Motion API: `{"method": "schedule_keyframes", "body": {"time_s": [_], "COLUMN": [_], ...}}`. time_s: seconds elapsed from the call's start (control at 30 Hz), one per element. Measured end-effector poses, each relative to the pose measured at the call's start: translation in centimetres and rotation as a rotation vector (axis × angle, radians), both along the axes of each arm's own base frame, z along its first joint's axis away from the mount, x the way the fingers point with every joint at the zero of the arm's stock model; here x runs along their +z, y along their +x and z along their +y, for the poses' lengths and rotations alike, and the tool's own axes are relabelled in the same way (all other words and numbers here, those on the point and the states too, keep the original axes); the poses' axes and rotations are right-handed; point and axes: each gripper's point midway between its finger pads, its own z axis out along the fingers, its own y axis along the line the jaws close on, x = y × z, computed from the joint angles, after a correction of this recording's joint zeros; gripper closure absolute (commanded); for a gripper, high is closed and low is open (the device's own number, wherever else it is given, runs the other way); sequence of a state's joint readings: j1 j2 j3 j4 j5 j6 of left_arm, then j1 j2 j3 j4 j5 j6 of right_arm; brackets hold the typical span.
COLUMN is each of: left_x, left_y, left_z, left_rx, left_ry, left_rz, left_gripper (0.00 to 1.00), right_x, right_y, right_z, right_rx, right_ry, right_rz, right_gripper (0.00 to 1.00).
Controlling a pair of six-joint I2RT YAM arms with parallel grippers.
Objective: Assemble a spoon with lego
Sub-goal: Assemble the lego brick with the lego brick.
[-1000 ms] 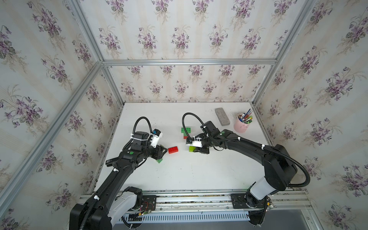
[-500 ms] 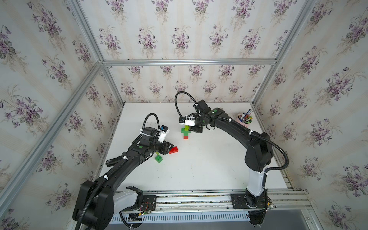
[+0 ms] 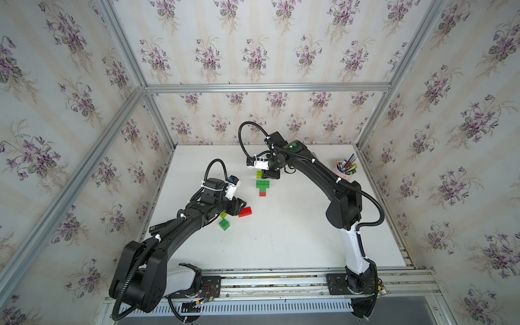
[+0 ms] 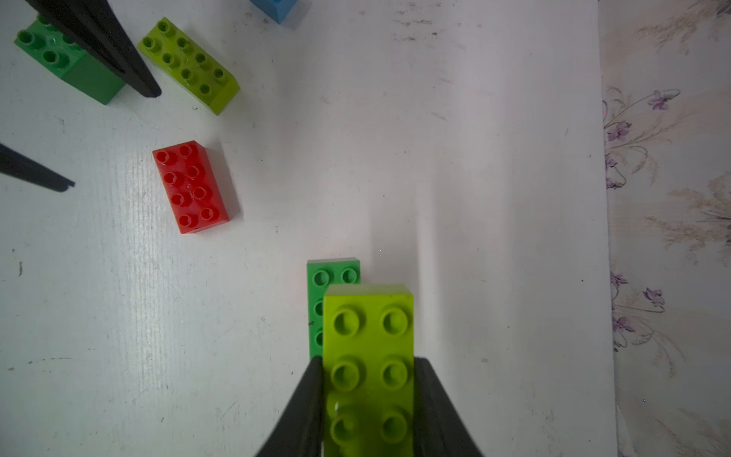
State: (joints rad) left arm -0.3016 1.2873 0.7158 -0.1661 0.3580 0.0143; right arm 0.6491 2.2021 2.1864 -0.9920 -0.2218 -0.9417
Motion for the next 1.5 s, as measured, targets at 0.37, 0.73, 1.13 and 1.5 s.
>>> {"method": "schedule_keyframes", "body": {"time_s": [0.37,0.73,1.13,1.5], "left_x": [-0.1,-0.3,-0.4,-0.4], "left_y": [0.8,0.9,1.0,1.0], "left_z": [-0.3,-0.4,-0.5,-0.5], "left_rx": [-0.003,-0.005,-0.007,-0.007], "left_ry": [0.001,0.001,0.000,0.000], "left_rz": [0.015,0.023,0.027,0.029], "left_gripper": [0.39,0.39,0.39,0.39], "right_x": [-1.8,-1.9,-2.3,-3.4], "right_y": [-0.7,-0.7,-0.8,-0.6], "right_z": [-1.4,-1.3,-1.4,-1.6], "right_rx": [-0.012,-0.003,0.000,0.019], "right_ry": [-0.027,0.021,0.037,0.022], "right_rz": [0.069,0.104,0.132,0.133], "right_gripper": [0.74,0.75,0.75,0.75]}}
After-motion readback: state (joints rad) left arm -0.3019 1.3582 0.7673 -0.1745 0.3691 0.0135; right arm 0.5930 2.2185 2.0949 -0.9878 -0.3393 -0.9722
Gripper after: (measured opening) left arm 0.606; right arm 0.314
